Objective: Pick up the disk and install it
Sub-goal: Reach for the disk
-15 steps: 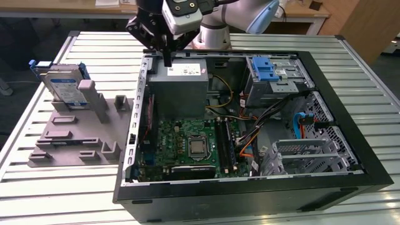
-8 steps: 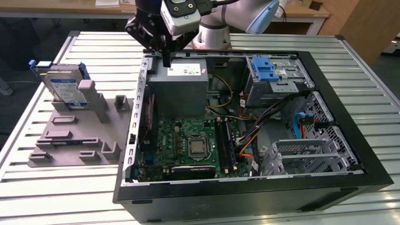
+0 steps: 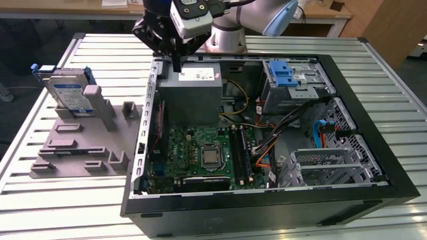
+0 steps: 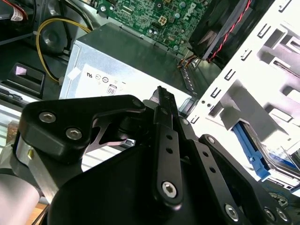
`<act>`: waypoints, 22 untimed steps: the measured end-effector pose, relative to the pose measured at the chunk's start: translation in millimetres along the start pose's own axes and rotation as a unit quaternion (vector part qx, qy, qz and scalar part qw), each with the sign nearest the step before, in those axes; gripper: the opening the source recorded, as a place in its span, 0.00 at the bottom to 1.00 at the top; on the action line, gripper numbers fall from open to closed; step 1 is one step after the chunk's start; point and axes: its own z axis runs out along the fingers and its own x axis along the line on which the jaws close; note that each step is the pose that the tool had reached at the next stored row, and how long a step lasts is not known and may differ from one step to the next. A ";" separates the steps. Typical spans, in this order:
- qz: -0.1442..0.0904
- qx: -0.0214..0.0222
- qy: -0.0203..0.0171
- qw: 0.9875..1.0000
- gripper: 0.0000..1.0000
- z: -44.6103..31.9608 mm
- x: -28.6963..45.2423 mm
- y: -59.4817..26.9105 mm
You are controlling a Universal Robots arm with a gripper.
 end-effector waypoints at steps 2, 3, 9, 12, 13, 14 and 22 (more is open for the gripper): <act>0.000 0.000 0.000 1.000 0.11 0.3 0.5 0.0; 0.000 0.000 0.000 1.000 0.11 0.4 0.6 -0.1; 0.000 0.000 0.000 1.000 0.11 1.2 1.7 -0.1; 0.000 0.000 0.000 1.000 0.11 1.8 2.1 -0.2; 0.000 0.000 0.001 1.000 0.11 1.9 2.3 -0.2; 0.000 0.000 0.001 1.000 0.11 2.1 2.4 -0.2; 0.000 0.000 0.001 1.000 0.11 3.4 4.0 -0.4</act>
